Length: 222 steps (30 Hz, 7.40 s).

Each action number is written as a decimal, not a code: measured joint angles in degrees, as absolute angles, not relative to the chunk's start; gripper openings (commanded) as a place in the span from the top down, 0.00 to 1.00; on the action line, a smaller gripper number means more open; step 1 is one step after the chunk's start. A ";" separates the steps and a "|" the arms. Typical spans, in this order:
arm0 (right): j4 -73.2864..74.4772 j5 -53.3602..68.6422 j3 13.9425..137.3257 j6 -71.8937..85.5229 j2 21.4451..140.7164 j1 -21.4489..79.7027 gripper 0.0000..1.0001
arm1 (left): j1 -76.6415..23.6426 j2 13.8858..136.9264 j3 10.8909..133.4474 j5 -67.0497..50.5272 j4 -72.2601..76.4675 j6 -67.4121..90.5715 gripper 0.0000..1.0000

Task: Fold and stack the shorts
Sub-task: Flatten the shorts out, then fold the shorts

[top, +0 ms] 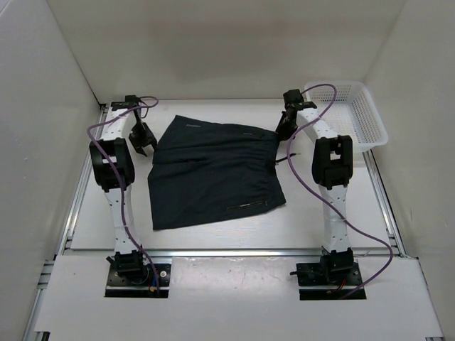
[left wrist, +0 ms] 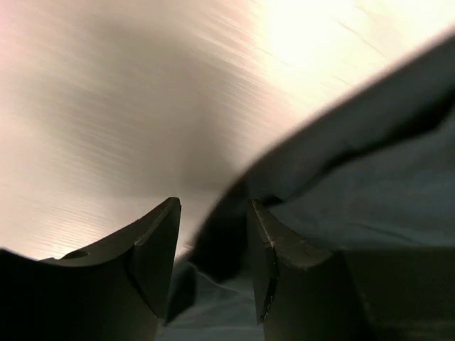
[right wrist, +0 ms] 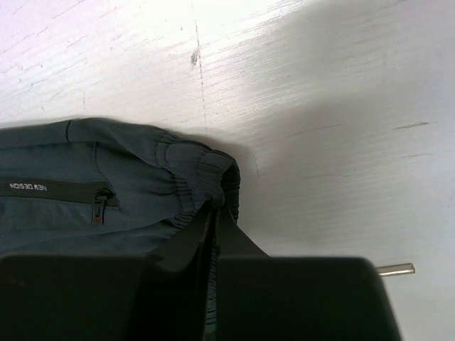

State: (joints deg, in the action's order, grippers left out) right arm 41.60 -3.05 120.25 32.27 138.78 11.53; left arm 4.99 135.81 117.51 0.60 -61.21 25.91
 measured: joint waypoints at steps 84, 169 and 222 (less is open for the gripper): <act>43.16 4.34 45.87 41.21 57.63 14.50 0.99 | -13.72 76.82 74.17 0.89 -69.21 50.72 0.90; 36.97 5.76 51.66 31.92 85.49 7.20 0.13 | -2.13 93.34 61.65 -7.05 -52.71 32.77 0.36; 41.89 -7.44 74.06 24.93 89.19 19.38 1.00 | -4.27 106.39 67.85 -5.61 -47.11 33.06 0.57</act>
State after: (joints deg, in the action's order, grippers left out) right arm 41.89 -7.44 74.06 24.93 89.19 19.38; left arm -4.27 106.39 67.85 -5.61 -47.11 33.06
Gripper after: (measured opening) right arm 0.027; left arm 0.491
